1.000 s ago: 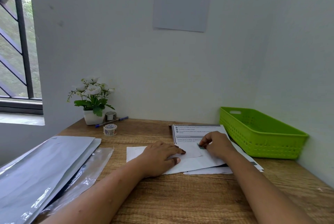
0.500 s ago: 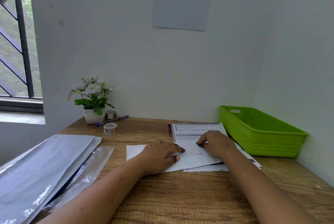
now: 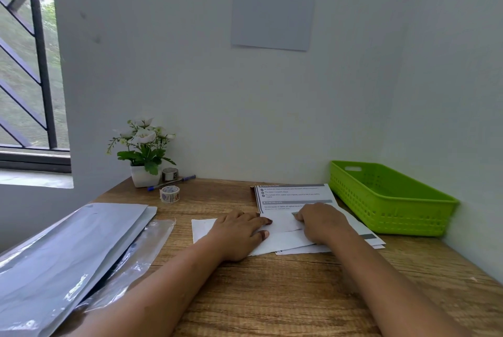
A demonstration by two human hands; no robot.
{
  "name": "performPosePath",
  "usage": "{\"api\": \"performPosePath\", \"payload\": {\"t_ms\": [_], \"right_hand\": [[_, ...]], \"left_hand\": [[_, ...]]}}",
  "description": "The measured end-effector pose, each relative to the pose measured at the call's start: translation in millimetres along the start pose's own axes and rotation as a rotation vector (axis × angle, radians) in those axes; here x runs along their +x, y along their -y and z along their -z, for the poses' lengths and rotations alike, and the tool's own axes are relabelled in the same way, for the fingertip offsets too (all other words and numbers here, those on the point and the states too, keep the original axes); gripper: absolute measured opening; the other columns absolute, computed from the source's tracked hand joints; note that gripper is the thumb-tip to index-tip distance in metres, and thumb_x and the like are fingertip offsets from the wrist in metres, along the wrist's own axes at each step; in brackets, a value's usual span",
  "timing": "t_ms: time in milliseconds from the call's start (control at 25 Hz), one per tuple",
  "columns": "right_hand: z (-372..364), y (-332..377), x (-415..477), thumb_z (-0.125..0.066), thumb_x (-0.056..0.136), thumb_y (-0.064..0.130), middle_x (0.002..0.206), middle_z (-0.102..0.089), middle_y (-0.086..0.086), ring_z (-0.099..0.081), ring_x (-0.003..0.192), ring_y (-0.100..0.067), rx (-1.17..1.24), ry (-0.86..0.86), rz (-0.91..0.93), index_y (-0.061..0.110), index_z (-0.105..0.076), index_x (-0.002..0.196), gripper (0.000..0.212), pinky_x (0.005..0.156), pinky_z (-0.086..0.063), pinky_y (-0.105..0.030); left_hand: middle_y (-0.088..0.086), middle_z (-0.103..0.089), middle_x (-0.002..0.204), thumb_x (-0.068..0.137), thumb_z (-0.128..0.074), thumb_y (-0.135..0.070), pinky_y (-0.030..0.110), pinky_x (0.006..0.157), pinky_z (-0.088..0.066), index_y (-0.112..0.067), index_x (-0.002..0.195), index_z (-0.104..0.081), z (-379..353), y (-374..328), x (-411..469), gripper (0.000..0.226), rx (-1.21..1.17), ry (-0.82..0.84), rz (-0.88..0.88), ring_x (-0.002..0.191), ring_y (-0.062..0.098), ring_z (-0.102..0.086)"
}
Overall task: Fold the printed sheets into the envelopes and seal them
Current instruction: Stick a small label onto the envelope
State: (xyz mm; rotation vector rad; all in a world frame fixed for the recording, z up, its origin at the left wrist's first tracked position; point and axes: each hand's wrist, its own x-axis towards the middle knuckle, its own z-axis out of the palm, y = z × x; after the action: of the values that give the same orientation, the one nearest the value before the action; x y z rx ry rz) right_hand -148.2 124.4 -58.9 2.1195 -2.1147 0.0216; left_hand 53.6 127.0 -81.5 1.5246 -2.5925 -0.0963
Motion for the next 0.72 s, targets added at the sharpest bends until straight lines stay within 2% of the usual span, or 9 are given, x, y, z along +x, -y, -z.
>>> {"api": "performPosePath", "payload": {"t_ms": [80,160,360,600,720], "right_hand": [[3,4,-4,-0.046,0.092,0.012,0.120,-0.060,-0.006,-0.057,0.110,-0.024,0.013,-0.073,-0.018,0.015,-0.060,0.116,0.028,0.086,-0.047,-0.034],[6,10,-9,-0.047,0.091,0.009,0.117,-0.060,-0.007,-0.058,0.107,-0.024,-0.004,-0.114,-0.023,0.012,-0.059,0.113,0.026,0.083,-0.046,-0.032],[2,14,-10,-0.045,0.092,0.010,0.123,-0.056,-0.008,-0.053,0.113,-0.024,-0.029,-0.113,-0.013,0.012,-0.055,0.121,0.031,0.088,-0.045,-0.034],[-4,11,-5,-0.032,0.095,0.019,0.143,-0.033,-0.004,-0.032,0.132,-0.028,-0.099,0.027,-0.075,0.020,-0.038,0.142,0.048,0.099,-0.036,-0.044],[-2,13,-4,-0.034,0.095,0.018,0.141,-0.035,-0.005,-0.036,0.129,-0.027,-0.127,0.014,-0.075,0.016,-0.042,0.139,0.044,0.095,-0.039,-0.041]], "left_hand": [[-0.009,-0.016,0.157,0.098,-0.018,-0.053,0.046,0.116,-0.009,-0.043,0.146,-0.019,-1,0,0,0.049,0.009,0.013,0.039,0.143,0.020,-0.013],[-0.007,-0.015,0.158,0.097,-0.017,-0.056,0.046,0.116,-0.007,-0.042,0.146,-0.016,0,0,-1,0.051,0.017,0.013,0.075,0.144,0.022,-0.011],[-0.006,-0.015,0.158,0.096,-0.018,-0.058,0.048,0.116,-0.006,-0.043,0.146,-0.014,-1,1,-1,0.053,0.014,0.023,0.102,0.145,0.023,-0.010],[-0.006,-0.015,0.158,0.096,-0.017,-0.058,0.049,0.116,-0.006,-0.043,0.146,-0.015,-1,3,-1,0.053,0.013,0.018,0.082,0.144,0.023,-0.010],[-0.002,-0.014,0.158,0.095,-0.017,-0.059,0.048,0.116,-0.006,-0.044,0.146,-0.014,-2,3,-1,0.053,0.017,0.023,0.093,0.144,0.025,-0.010]]}}
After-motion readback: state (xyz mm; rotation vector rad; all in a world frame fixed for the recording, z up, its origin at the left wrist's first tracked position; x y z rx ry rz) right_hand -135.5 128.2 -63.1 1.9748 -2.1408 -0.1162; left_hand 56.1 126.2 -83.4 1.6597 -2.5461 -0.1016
